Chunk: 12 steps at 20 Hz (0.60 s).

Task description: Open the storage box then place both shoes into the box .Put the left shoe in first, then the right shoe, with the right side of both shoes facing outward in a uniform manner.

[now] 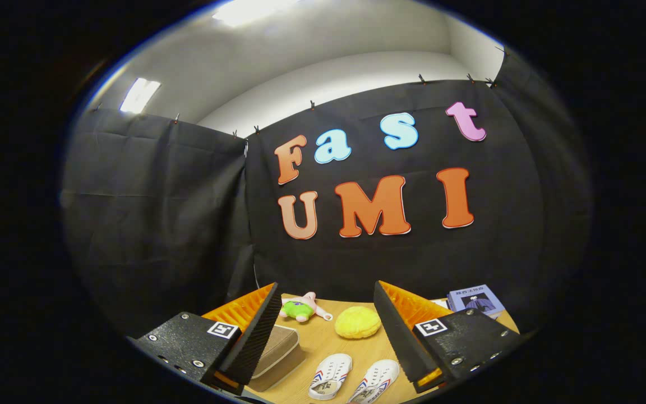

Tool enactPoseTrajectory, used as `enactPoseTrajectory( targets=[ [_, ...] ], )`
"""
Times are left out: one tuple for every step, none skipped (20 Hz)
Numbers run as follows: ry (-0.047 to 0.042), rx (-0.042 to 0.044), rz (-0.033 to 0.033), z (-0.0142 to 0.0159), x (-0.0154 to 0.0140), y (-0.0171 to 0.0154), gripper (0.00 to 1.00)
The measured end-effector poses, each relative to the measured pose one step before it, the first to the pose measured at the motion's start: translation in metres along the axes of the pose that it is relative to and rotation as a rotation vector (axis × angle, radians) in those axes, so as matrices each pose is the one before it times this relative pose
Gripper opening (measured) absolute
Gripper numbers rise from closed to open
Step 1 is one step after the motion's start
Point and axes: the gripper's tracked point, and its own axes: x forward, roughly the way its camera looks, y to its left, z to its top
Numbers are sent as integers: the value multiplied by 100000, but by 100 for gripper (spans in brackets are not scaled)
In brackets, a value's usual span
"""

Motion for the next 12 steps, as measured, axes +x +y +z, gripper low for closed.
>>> enactPoseTrajectory(
  targets=[
    [2278, 1494, 1673, -993, 561, 495, 99],
    [2992, 1871, 1772, -1116, 626, 543, 99],
    [3518, 2289, 2031, -1277, 661, 427, 99],
    [3677, 2782, 2091, -1200, 743, 538, 99],
    [3747, 3046, 2271, -1271, 808, 675, 98],
    [3478, 3111, 2126, -1186, 827, 382, 98],
    [3943, 3106, 1987, -1438, 653, 196, 98],
    [3636, 2573, 1249, -1159, 971, 315, 98],
    [3728, 2439, 1070, -1109, 968, 132, 98],
    [3900, 2610, 1088, -1215, 953, 113, 98],
    [3689, 2738, 1491, -1121, 968, 140, 98],
    [3605, 2939, 1581, -1078, 917, 132, 98]
  ],
)
